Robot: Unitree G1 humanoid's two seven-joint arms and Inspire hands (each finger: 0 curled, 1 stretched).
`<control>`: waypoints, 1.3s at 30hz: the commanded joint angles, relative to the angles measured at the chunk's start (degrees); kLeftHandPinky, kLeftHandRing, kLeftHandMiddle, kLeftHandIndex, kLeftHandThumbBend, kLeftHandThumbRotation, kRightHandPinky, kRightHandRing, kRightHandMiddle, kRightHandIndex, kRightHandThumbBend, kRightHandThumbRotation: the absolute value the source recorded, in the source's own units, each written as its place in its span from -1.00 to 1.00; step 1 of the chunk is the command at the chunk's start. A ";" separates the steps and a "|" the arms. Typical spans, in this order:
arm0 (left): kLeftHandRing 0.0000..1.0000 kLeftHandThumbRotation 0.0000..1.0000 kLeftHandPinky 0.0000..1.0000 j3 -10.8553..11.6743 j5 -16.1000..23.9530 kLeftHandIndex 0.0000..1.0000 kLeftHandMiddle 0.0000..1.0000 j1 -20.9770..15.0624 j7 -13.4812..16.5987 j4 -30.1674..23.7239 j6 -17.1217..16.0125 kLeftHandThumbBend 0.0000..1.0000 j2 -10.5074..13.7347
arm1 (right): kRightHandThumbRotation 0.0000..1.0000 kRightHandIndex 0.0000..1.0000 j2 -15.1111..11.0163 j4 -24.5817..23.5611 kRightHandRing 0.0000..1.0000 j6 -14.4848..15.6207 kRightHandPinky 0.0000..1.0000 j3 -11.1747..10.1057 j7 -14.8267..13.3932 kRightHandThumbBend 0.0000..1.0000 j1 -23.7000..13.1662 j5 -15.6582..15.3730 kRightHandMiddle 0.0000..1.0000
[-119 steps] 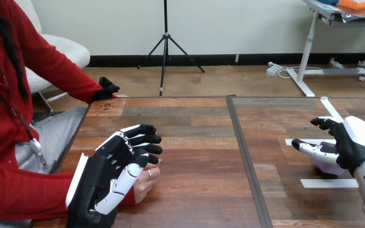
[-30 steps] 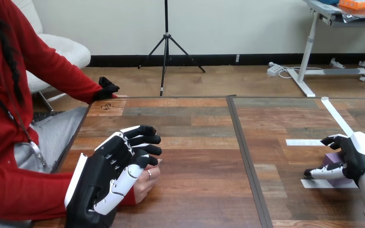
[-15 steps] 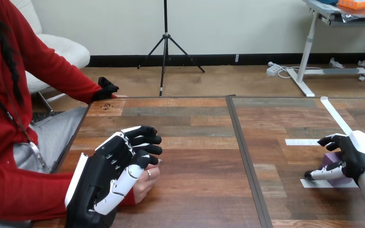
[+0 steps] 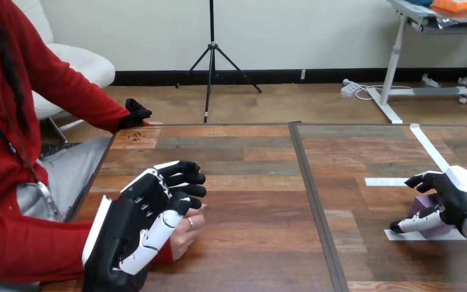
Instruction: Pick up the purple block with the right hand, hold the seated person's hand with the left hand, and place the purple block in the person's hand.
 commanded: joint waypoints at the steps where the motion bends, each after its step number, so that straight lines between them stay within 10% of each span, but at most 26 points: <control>1: 0.29 0.14 0.18 0.69 0.01 0.33 0.34 -3.70 0.05 -2.24 -0.42 0.27 0.40 | -1.00 0.65 -1.51 -4.04 0.61 0.36 0.33 0.12 2.43 0.75 -2.62 0.73 0.71; 39: 0.29 0.11 0.19 0.72 0.14 0.34 0.34 -3.38 0.33 -2.49 -0.02 0.28 0.33 | -0.97 0.78 -7.71 -14.56 0.81 6.13 0.62 -1.94 14.71 0.67 -3.05 1.96 0.86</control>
